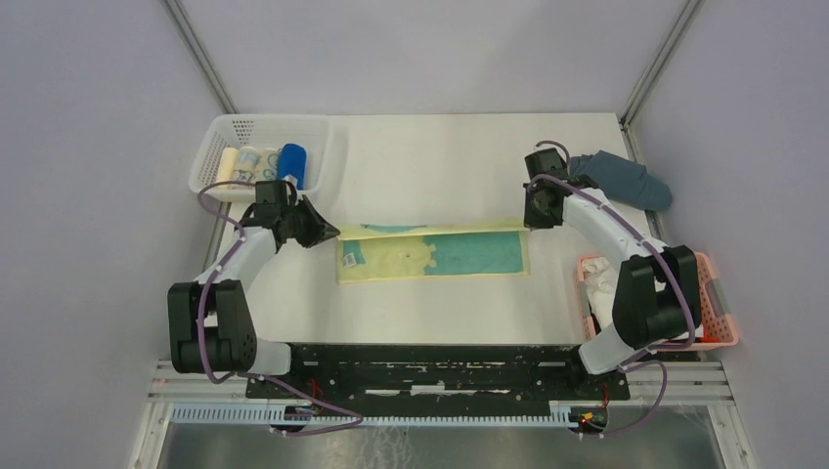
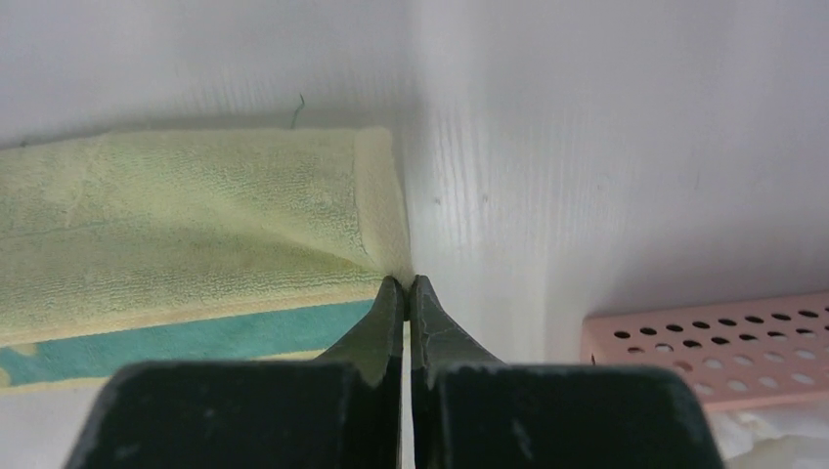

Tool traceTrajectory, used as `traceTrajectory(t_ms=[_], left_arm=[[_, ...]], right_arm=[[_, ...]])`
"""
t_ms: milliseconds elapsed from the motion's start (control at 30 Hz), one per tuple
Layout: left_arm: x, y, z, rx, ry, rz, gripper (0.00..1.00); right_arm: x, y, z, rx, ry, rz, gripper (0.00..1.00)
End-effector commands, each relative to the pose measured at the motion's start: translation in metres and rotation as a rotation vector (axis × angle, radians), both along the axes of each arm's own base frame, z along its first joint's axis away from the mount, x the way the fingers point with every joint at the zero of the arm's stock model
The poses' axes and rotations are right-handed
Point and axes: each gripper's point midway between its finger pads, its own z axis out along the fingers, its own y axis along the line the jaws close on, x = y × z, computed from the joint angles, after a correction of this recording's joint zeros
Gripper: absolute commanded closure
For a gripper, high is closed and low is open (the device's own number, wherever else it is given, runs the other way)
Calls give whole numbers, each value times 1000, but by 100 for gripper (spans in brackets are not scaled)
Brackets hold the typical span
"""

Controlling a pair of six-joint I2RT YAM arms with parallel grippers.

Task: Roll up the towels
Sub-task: Fold the towel at the center of the board.

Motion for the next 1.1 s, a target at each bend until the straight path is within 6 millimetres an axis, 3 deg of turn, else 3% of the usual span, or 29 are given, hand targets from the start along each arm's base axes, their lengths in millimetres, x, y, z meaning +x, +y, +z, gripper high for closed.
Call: traceTrajectory(t_ms=[0, 167, 367, 500, 667, 800, 933, 1067], left_arm=[[-30, -3, 5, -15, -9, -3, 95], [-58, 2, 1, 5, 9, 40, 96], [-80, 0, -34, -14, 84, 69, 96], [-86, 0, -57, -15, 131, 76, 97], [-88, 4, -68, 0, 153, 105, 97], [-79, 5, -57, 1, 122, 103, 97], [-63, 8, -31, 18, 55, 104, 97], [-35, 9, -8, 11, -8, 105, 97]], right_arm=[[-16, -9, 10, 11, -46, -34, 100], [-43, -11, -5, 27, 5, -50, 100], [-72, -15, -41, 33, 87, -80, 100], [-78, -18, -68, 23, 138, -112, 100], [-72, -9, -83, 59, 175, -120, 100], [-65, -6, -75, 67, 172, -111, 100], [-52, -3, -42, 88, 93, -98, 100], [-25, 1, -11, 89, 10, -77, 100]])
